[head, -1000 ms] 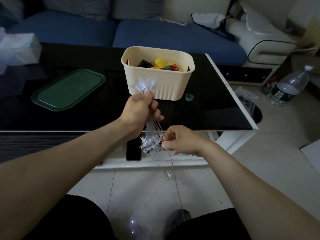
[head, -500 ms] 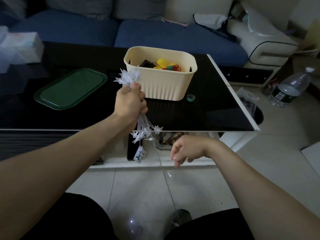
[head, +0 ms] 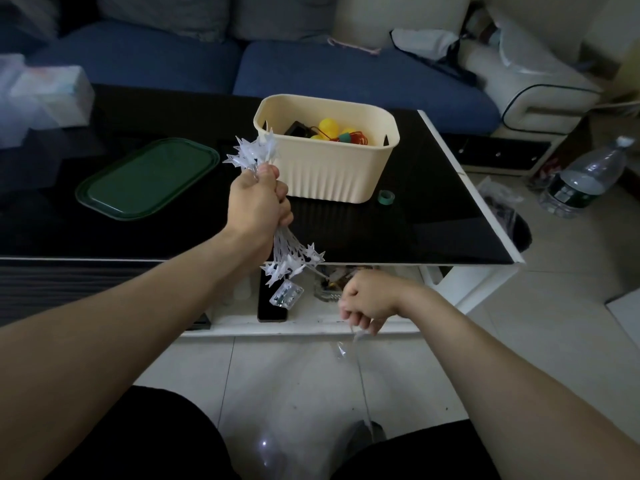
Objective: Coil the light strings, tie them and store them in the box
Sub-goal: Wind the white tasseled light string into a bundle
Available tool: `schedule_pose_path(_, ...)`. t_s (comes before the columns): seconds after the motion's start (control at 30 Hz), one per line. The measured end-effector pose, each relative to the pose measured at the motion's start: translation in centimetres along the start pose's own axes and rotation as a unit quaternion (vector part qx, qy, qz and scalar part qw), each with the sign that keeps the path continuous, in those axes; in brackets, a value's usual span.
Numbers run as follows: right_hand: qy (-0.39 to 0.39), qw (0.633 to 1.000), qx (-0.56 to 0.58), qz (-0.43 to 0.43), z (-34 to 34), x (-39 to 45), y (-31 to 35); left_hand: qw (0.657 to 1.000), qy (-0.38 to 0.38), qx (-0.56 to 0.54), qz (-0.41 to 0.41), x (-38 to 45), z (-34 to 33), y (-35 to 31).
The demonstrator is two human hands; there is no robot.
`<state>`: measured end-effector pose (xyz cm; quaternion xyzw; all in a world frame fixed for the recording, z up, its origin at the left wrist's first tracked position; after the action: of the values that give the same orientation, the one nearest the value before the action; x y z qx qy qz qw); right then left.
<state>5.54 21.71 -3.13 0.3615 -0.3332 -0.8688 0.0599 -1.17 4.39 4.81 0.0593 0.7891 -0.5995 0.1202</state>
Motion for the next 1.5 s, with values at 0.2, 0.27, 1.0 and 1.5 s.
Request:
schedule_pose_path(0.2, -0.199, 0.979, 0.006, 0.037, 4.0, -1.1, -0.1, 1.0, 0.02, 0.019, 0.004, -0.3, -0.3, 0.4)
schedule_pose_path(0.27, -0.24, 0.967, 0.049, 0.064, 4.7, -1.8, -0.2, 0.999, 0.028, 0.028, 0.001, -0.4, -0.6, 0.6)
schedule_pose_path(1.0, -0.176, 0.974, 0.009, 0.142, 4.6, -4.2, 2.8, 0.989, 0.085, 0.118, 0.02, -0.6, -2.2, 2.8)
schedule_pose_path(1.5, -0.156, 0.959, 0.155, 0.177, 4.7, -4.4, 2.5, 0.975, 0.112, 0.188, 0.028, -1.4, -2.8, 3.9)
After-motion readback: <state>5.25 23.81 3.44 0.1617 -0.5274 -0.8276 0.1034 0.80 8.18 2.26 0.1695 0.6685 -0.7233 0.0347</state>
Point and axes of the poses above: each hand's wrist, its own x-axis towards the middle knuckle, its own z-axis out of the back of the hand, y = z × x, the point moved 5 cm from there along x, towards the middle knuckle, and after that the axes turned 10 degrees about z, right-handed, at the moved point
